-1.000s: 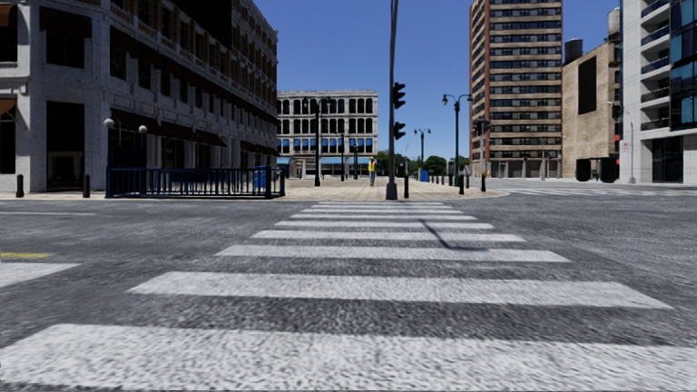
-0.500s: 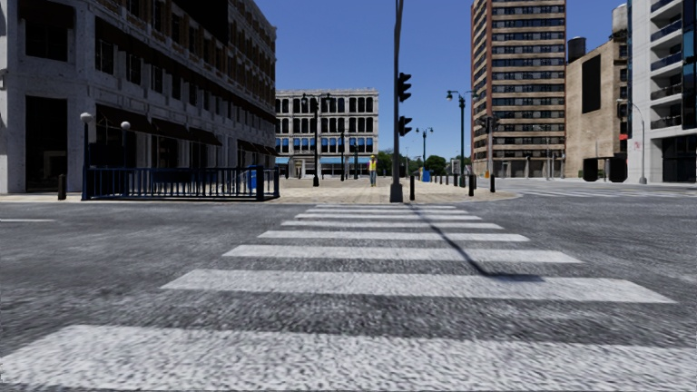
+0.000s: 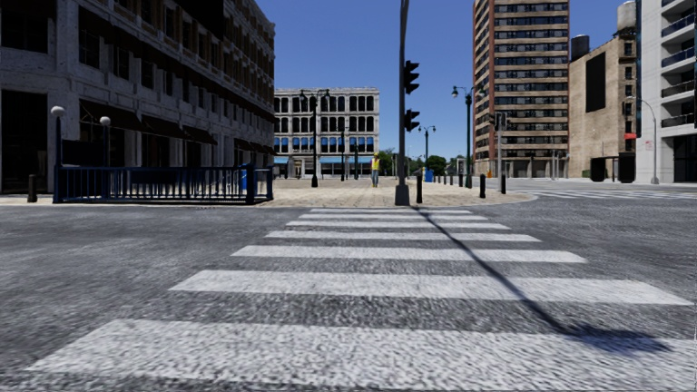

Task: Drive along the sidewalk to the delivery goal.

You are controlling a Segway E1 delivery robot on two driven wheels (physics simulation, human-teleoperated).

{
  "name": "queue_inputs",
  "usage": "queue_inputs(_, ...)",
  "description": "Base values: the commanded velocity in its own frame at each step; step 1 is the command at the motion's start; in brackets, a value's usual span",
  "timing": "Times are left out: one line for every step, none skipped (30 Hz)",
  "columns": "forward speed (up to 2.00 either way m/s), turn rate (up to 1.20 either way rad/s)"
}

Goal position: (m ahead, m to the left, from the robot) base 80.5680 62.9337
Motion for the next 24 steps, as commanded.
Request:
queue_inputs(2.0,0.0)
queue_inputs(2.0,0.0)
queue_inputs(2.0,0.0)
queue_inputs(2.0,0.0)
queue_inputs(2.0,0.0)
queue_inputs(2.0,0.0)
queue_inputs(2.0,0.0)
queue_inputs(2.0,0.0)
queue_inputs(2.0,0.0)
queue_inputs(2.0,0.0)
queue_inputs(2.0,0.0)
queue_inputs(2.0,0.0)
queue_inputs(2.0,0.0)
queue_inputs(2.0,0.0)
queue_inputs(2.0,0.0)
queue_inputs(2.0,0.0)
queue_inputs(2.0,0.0)
queue_inputs(2.0,0.0)
queue_inputs(2.0,0.0)
queue_inputs(2.0,0.0)
queue_inputs(2.0,0.0)
queue_inputs(2.0,0.0)
queue_inputs(2.0,0.0)
queue_inputs(2.0,0.0)
